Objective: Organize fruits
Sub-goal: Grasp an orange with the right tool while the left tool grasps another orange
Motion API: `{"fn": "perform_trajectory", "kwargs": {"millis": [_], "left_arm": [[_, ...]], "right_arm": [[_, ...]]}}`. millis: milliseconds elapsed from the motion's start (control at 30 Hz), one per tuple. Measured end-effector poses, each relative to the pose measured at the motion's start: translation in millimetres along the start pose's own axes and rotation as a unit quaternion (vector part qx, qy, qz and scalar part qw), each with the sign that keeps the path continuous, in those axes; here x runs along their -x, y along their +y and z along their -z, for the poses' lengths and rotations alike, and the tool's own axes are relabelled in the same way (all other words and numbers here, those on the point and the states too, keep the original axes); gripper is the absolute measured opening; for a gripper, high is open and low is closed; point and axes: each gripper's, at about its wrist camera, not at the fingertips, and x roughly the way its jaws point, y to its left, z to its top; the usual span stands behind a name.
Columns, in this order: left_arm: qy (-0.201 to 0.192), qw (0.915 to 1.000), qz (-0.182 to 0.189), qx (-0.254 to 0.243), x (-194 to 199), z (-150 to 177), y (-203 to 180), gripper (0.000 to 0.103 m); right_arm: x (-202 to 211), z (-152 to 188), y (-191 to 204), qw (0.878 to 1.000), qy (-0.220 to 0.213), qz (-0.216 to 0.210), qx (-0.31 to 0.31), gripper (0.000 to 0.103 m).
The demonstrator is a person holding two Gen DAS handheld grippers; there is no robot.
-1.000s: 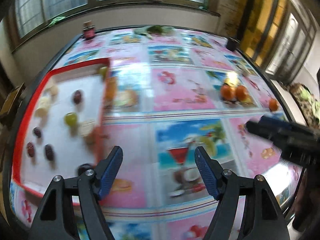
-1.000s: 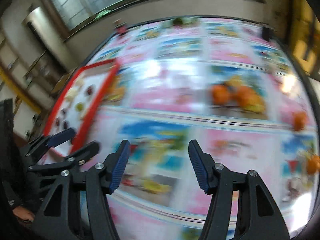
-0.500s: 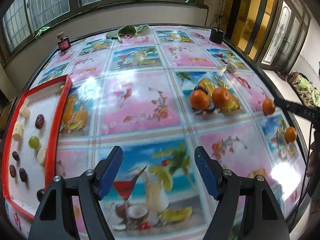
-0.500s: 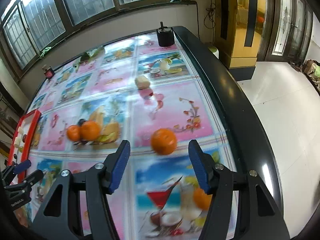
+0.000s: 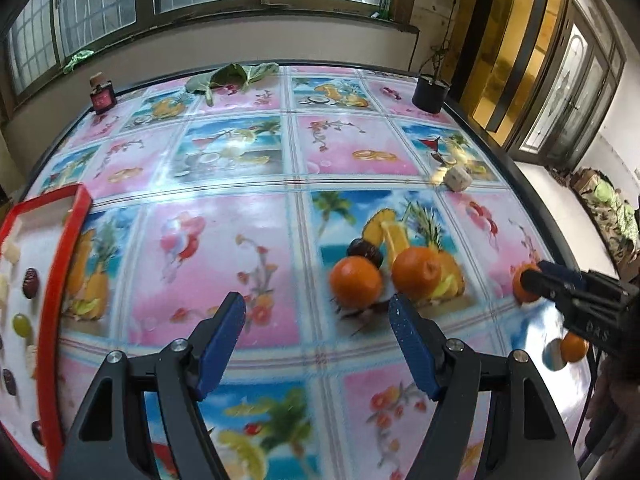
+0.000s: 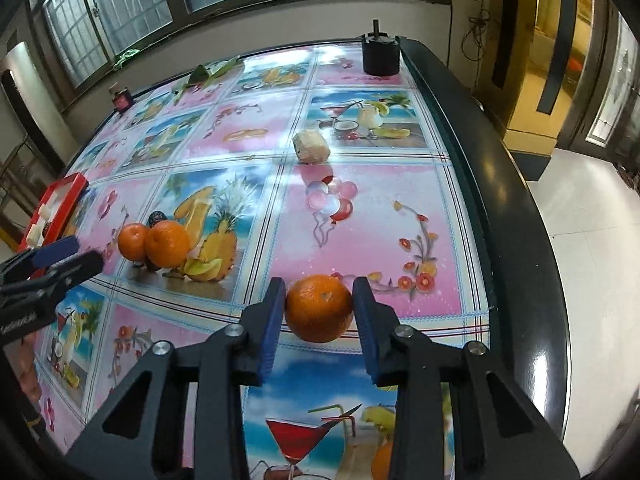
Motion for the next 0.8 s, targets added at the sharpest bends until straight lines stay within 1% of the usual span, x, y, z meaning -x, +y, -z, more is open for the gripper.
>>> {"fn": "perform_trajectory", "kwargs": {"millis": [167, 267, 300, 333, 367, 400, 467, 600, 800], "left_arm": [[0.009, 0.9999, -0.001, -0.006, -17, -4, -7, 0.074], [0.010, 0.9999, -0.003, -0.002, -23, -5, -9, 0.074], [0.011, 0.9999, -0.004, 0.000, -24, -5, -9, 0.067], [0.016, 0.9999, 0.004, 0.001, -26, -5, -8, 0.060], [0.027, 0.9995, 0.018, 0.002, -30, -5, -7, 0.048], [0.033, 0.9991, 0.028, 0.004, -31, -5, -6, 0.042], [0.022, 0.9994, 0.025, -0.004, -27, -3, -6, 0.033], [0.015, 0.9996, 0.021, 0.007, -24, -1, 3, 0.032], [0.017, 0.9994, 0.025, 0.020, -14, 9, 20, 0.032]], "right_arm": [[0, -1, -4, 1.000, 0.003, -0.014, -0.001, 0.037], [-2, -1, -4, 1.000, 0.003, -0.017, 0.006, 0.037], [-3, 0, -3, 1.000, 0.004, -0.019, 0.008, 0.037], [-4, 0, -2, 1.000, 0.006, -0.020, 0.010, 0.038], [-6, 0, -1, 1.000, 0.011, -0.022, 0.012, 0.038], [-6, 0, 0, 1.000, 0.009, -0.019, 0.015, 0.038], [-6, 1, 3, 1.000, 0.005, -0.012, 0.024, 0.038], [-5, 2, 4, 1.000, 0.001, -0.008, 0.020, 0.038], [1, 8, 10, 1.000, 0.000, -0.004, 0.022, 0.038]]}}
